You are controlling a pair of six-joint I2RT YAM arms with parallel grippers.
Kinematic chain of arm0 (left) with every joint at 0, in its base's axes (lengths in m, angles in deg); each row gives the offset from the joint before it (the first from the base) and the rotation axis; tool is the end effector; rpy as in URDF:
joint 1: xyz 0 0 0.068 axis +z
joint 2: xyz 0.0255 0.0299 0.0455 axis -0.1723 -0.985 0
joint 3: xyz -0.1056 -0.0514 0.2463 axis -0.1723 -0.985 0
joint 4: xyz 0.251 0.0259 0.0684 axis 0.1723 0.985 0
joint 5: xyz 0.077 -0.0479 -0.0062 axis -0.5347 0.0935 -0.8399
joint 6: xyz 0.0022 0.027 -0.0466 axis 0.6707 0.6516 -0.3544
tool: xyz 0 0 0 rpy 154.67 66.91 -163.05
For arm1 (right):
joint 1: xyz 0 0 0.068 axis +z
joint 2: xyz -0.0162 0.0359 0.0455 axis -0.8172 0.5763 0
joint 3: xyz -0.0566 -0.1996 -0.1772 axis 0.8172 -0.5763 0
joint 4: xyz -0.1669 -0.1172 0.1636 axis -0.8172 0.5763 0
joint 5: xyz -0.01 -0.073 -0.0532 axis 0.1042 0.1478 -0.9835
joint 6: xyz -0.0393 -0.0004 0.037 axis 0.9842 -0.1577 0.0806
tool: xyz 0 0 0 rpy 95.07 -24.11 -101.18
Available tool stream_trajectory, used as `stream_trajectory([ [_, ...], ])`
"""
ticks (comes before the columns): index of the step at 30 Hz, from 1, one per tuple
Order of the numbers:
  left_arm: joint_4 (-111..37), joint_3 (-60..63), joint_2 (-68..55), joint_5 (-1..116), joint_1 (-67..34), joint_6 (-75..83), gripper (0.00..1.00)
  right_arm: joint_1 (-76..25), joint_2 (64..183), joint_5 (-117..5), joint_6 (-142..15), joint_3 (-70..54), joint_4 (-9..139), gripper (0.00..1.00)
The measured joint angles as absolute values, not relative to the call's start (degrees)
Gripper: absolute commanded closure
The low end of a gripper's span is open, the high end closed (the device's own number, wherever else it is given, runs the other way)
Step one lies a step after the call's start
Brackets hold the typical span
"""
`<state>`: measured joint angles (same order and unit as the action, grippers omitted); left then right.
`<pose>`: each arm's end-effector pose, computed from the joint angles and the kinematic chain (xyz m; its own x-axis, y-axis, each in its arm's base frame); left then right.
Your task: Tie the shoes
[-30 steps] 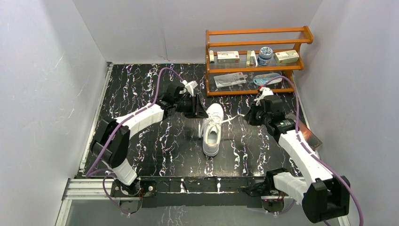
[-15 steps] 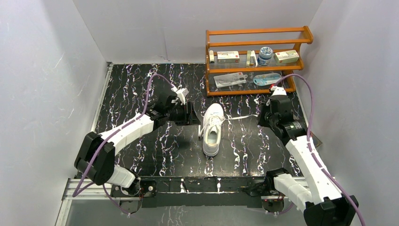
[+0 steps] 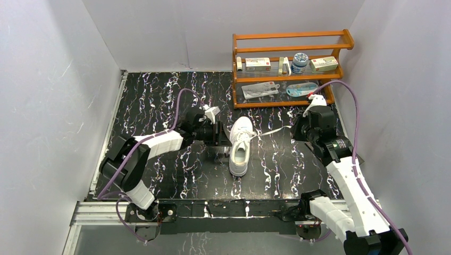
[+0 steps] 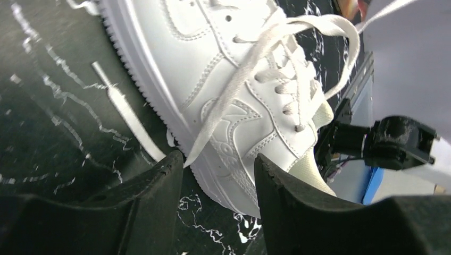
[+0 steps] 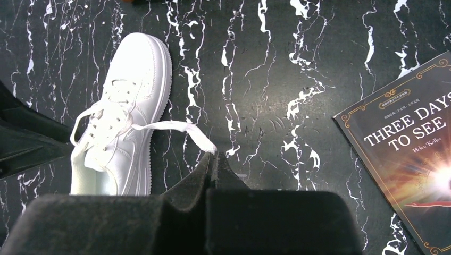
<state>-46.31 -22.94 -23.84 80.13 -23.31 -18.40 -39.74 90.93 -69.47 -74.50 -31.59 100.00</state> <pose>0.2709 -0.1995 0.1897 -0.8459 -0.0216 -0.5329 0.4280 0.5686 -0.7025 0.1746 0.0433 0.3278 -0.5417 0.1731 -0.8225 -0.0065 0.9777 0.2101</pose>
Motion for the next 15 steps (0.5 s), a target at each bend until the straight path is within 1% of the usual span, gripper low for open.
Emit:
stream_trajectory([
  [4, -50.1, -23.1, -26.3, 85.2, -23.2, -11.0, 0.55, -39.7, 90.9, -68.7, -74.3, -31.6, 100.5, 1.00],
  [8, -50.8, -23.1, -26.7, 86.8, -23.1, -2.4, 0.58, -39.7, 90.8, -68.2, -74.2, -31.1, 101.6, 1.00],
  [10, -50.9, -23.1, -26.6, 86.9, -23.1, 1.2, 0.61, -39.7, 90.8, -68.0, -74.1, -30.5, 102.3, 1.00],
  [12, -50.6, -23.5, -26.6, 86.8, -23.2, 4.3, 0.68, -39.7, 90.8, -67.8, -74.0, -29.8, 102.6, 1.00],
  [13, -50.0, -23.7, -26.7, 86.8, -23.2, 5.8, 0.69, -39.7, 90.8, -67.8, -74.0, -29.4, 102.8, 1.00],
  [15, -49.7, -23.8, -27.0, 86.8, -23.3, 8.2, 0.68, -39.7, 90.7, -67.6, -74.0, -28.7, 103.5, 1.00],
])
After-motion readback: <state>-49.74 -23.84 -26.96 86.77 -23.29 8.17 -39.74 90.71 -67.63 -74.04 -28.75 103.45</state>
